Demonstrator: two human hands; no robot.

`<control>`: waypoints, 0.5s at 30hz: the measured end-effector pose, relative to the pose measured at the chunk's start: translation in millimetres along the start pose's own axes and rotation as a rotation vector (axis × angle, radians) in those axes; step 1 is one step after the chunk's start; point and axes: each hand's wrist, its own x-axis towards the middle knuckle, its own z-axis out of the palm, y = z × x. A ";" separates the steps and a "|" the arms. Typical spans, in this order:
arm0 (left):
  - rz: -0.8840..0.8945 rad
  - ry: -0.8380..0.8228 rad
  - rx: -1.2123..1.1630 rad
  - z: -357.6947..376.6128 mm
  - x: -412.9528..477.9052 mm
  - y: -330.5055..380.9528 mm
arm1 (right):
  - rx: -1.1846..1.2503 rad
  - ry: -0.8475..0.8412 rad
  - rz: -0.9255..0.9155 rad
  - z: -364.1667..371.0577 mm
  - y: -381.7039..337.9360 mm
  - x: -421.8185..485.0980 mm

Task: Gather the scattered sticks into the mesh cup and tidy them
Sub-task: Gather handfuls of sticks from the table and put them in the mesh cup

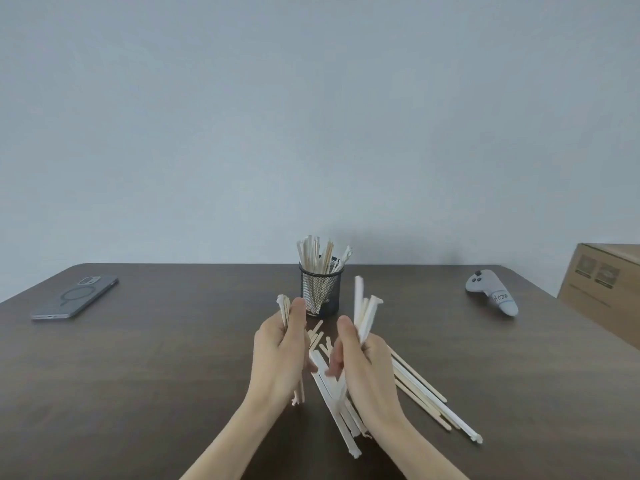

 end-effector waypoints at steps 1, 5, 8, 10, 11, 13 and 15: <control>0.018 0.010 0.040 -2.2 3.0 4.1 | -0.047 0.008 -0.025 -1.9 -5.9 3.8; 0.119 0.084 0.361 -6.3 30.3 30.2 | -0.365 0.029 -0.119 -10.7 -41.2 36.1; 0.188 0.132 0.545 -2.3 64.1 49.8 | -0.467 0.024 -0.115 -11.5 -60.2 75.1; 0.222 0.092 0.552 3.1 89.4 58.5 | -0.492 0.045 -0.126 -7.6 -65.0 102.6; 0.238 0.061 0.498 6.1 101.6 61.0 | -0.501 0.057 -0.130 -5.0 -65.6 116.4; 0.254 0.031 0.371 12.0 123.1 64.2 | -0.534 0.079 -0.141 0.9 -65.2 142.1; 0.246 0.035 0.300 17.4 140.3 65.2 | -0.578 0.109 -0.159 6.1 -64.0 163.3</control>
